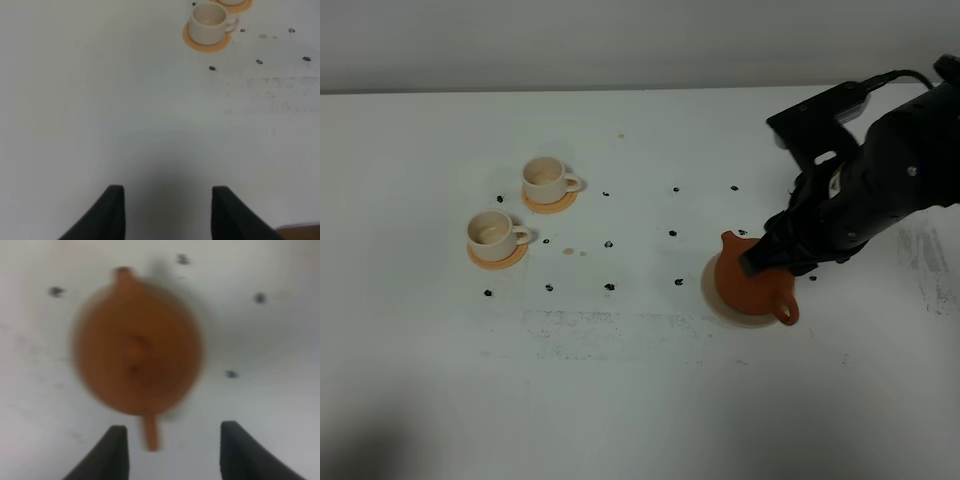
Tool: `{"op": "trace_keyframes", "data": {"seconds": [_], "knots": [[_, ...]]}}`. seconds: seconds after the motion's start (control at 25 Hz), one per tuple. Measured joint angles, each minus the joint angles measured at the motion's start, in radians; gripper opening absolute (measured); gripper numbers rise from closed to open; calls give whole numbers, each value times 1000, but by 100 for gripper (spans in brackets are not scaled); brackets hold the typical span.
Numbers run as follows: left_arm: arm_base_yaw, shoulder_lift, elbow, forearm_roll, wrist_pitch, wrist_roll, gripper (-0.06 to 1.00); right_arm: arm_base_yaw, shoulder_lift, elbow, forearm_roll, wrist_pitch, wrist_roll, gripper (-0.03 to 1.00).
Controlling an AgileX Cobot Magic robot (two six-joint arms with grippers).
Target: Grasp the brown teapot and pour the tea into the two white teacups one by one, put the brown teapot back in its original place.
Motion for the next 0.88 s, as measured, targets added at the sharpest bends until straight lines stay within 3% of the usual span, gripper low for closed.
{"op": "trace_keyframes", "data": {"seconds": [0.88], "knots": [[0, 0, 0, 0, 0, -1, 43, -27, 143, -4, -34, 16, 24, 44]]}}
